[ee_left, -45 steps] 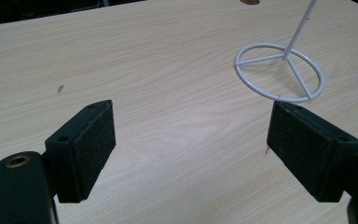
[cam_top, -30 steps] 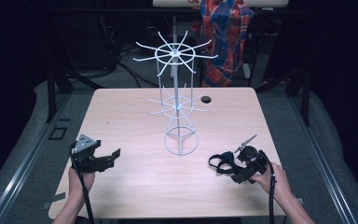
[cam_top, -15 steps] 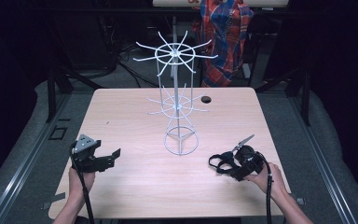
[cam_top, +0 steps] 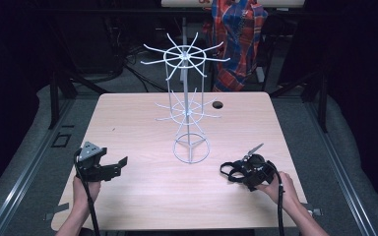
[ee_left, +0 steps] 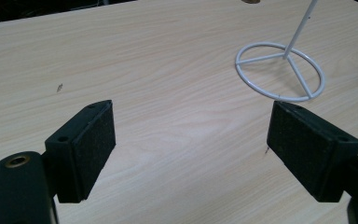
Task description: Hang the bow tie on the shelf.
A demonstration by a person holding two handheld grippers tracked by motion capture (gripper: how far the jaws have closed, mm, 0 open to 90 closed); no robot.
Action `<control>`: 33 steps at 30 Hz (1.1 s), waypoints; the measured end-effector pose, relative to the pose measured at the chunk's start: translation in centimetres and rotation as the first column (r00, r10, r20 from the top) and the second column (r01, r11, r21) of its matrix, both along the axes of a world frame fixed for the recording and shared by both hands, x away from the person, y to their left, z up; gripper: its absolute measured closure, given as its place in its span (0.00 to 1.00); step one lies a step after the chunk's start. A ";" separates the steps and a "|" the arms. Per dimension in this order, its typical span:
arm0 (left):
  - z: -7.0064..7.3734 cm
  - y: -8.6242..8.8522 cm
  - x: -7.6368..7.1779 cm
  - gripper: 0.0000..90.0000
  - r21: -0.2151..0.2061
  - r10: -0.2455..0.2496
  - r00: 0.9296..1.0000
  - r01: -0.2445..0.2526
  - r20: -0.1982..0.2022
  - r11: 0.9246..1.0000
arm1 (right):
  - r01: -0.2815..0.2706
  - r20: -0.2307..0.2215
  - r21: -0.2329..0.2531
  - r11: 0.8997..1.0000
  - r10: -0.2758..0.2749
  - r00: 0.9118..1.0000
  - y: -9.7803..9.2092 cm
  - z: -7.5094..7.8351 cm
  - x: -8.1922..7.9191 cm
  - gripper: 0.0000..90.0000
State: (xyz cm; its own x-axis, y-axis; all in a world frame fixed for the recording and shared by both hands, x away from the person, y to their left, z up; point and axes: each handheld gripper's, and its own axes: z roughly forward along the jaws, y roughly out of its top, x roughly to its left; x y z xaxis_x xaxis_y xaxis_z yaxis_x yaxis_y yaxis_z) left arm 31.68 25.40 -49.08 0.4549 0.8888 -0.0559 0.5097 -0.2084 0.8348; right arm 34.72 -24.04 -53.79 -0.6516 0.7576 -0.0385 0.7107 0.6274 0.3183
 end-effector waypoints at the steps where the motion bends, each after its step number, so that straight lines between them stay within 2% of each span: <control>1: 0.0 0.0 0.0 0.17 0.000 0.000 1.000 0.000 0.000 1.000 | -0.007 -0.008 -0.012 1.000 0.006 1.000 0.0 0.0 0.1 0.63; 9: 0.0 0.0 0.0 0.17 0.001 0.001 1.000 -0.001 0.001 1.000 | 0.013 -0.008 -0.048 0.999 -0.013 1.000 0.0 -0.2 0.1 0.72; 11: 0.0 0.0 0.0 0.17 0.001 0.001 1.000 -0.001 0.000 1.000 | 0.023 -0.007 -0.023 0.999 -0.023 1.000 0.0 -0.3 0.1 0.73; 16: 0.0 0.0 0.0 0.17 0.001 0.000 1.000 0.000 0.000 1.000 | 0.037 -0.003 -0.050 0.998 -0.037 0.999 -0.1 -0.4 0.2 0.78; 19: 0.0 0.0 0.0 0.17 0.000 0.001 1.000 -0.001 0.001 1.000 | 0.049 0.001 -0.034 0.998 -0.049 0.999 -0.1 -0.4 0.2 0.82; 21: 0.0 0.0 0.0 0.17 0.000 0.001 1.000 -0.001 0.001 1.000 | 0.051 0.003 -0.041 0.998 -0.051 0.999 -0.2 -0.4 0.2 0.85; 26: 0.0 0.0 0.0 0.17 0.002 0.002 1.000 -0.002 0.001 1.000 | 0.059 0.005 -0.041 0.997 -0.059 0.998 -0.2 -0.4 0.1 0.86; 31: 0.0 0.0 -0.1 0.17 0.000 0.003 1.000 -0.003 0.002 1.000 | 0.062 0.005 -0.020 0.998 -0.062 0.998 -0.4 -0.3 0.2 0.88; 33: 0.0 0.0 -0.1 0.17 0.000 0.003 1.000 -0.003 0.003 1.000 | 0.063 0.011 -0.031 0.998 -0.063 0.998 -0.4 -0.2 0.2 0.88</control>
